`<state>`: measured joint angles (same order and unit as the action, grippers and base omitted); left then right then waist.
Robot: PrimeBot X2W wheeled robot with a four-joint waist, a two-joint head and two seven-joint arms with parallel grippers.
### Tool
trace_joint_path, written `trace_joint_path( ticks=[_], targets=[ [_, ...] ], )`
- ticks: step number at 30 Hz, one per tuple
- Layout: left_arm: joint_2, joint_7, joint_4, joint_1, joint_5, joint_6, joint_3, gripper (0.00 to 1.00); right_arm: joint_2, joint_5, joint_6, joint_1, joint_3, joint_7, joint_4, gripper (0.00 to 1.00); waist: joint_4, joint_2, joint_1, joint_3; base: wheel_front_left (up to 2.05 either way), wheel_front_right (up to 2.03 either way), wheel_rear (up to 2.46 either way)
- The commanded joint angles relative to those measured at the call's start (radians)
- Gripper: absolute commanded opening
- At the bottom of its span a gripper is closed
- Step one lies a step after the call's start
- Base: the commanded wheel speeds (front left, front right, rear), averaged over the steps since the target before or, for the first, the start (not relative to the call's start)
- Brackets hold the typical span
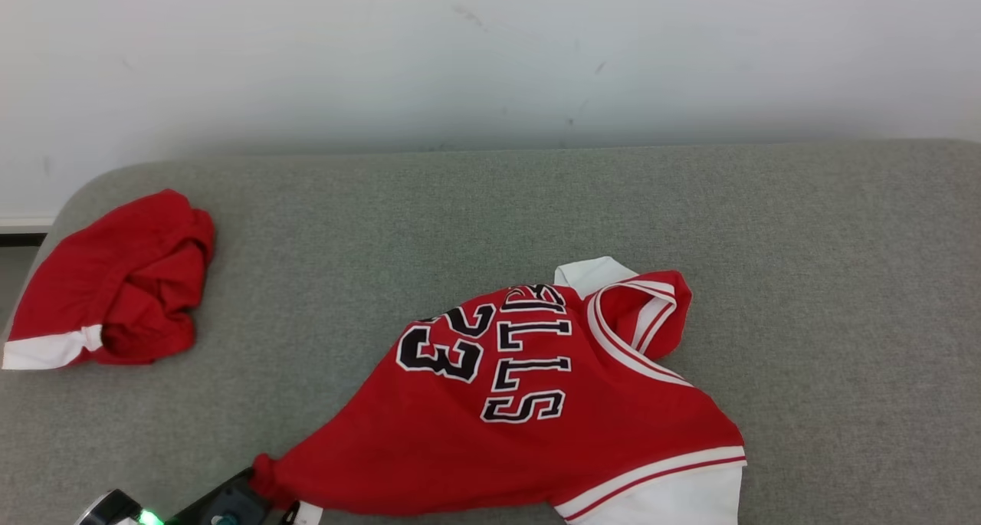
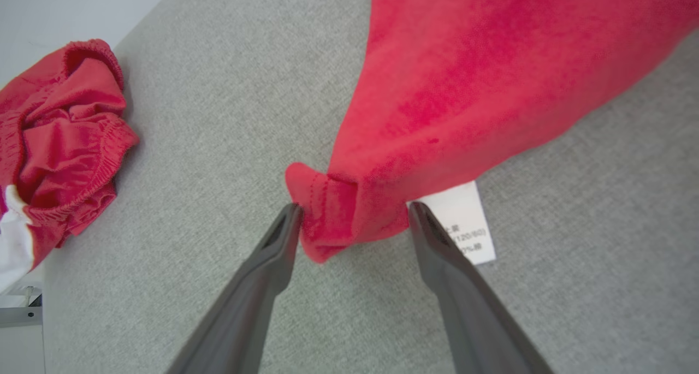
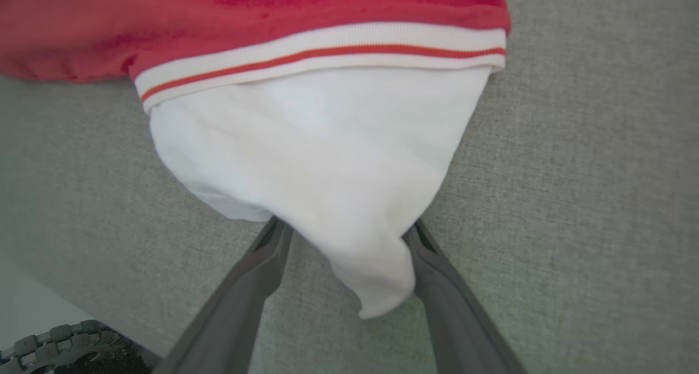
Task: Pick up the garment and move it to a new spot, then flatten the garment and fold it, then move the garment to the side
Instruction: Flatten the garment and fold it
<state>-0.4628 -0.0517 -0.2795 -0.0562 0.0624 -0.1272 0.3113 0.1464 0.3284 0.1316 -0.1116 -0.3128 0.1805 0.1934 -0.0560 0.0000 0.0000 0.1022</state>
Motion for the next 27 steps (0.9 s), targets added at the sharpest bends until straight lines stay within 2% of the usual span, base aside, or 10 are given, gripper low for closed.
trace_joint_path(
  ticks=[1, 7, 9, 10, 11, 12, 16, 17, 19, 27],
  targets=[
    [-0.01, -0.004, -0.006, -0.017, 0.001, -0.001, 0.007, 1.0, 0.003, 0.011, -0.002, 0.01, -0.005, 0.007, 0.01, 1.0, -0.001, 0.0, 0.0, 0.005, 0.0, 0.0, 0.0],
    [-0.012, -0.01, -0.026, -0.048, -0.014, -0.002, 0.03, 0.98, -0.003, 0.024, -0.002, 0.025, -0.033, 0.023, 0.022, 1.0, -0.004, 0.0, 0.0, 0.021, 0.0, 0.0, 0.0],
    [-0.009, -0.012, -0.036, -0.057, -0.023, -0.001, 0.034, 0.46, -0.005, 0.032, -0.001, 0.033, -0.044, 0.027, 0.029, 1.0, -0.005, 0.0, 0.0, 0.025, 0.0, 0.0, 0.0],
    [-0.007, -0.015, -0.042, -0.061, -0.027, -0.001, 0.036, 0.33, -0.008, 0.038, 0.0, 0.04, -0.048, 0.026, 0.032, 0.89, -0.005, 0.0, 0.0, 0.027, 0.0, 0.0, 0.0],
    [-0.005, -0.018, -0.047, -0.064, -0.032, -0.001, 0.039, 0.09, -0.01, 0.048, 0.0, 0.049, -0.055, 0.021, 0.033, 0.36, -0.006, 0.0, 0.0, 0.028, 0.0, 0.0, 0.0],
    [-0.004, -0.017, -0.051, -0.067, -0.036, -0.001, 0.041, 0.0, -0.017, 0.065, 0.001, 0.056, -0.057, 0.01, 0.033, 0.0, -0.007, 0.0, 0.0, 0.03, 0.0, 0.0, 0.0],
    [0.004, -0.015, -0.063, -0.068, -0.054, -0.001, 0.044, 0.0, -0.027, 0.14, 0.001, 0.072, -0.045, -0.02, 0.014, 0.0, -0.005, 0.0, 0.0, 0.029, 0.0, 0.0, 0.0],
    [0.005, -0.01, -0.064, -0.069, -0.058, 0.001, 0.041, 0.0, -0.034, 0.223, 0.001, 0.086, -0.023, -0.039, -0.021, 0.0, -0.003, 0.0, 0.0, 0.022, 0.0, 0.0, 0.0],
    [0.005, -0.01, -0.061, -0.068, -0.067, 0.001, 0.038, 0.0, -0.038, 0.275, 0.0, 0.092, -0.007, -0.049, -0.048, 0.0, -0.002, 0.0, 0.0, 0.019, 0.0, 0.0, 0.0],
    [-0.001, -0.061, 0.08, -0.04, -0.182, 0.005, -0.017, 0.0, 0.006, 0.6, 0.0, 0.127, 0.165, -0.011, -0.389, 0.0, -0.001, 0.0, 0.0, -0.037, 0.0, 0.0, 0.0]
  ],
)
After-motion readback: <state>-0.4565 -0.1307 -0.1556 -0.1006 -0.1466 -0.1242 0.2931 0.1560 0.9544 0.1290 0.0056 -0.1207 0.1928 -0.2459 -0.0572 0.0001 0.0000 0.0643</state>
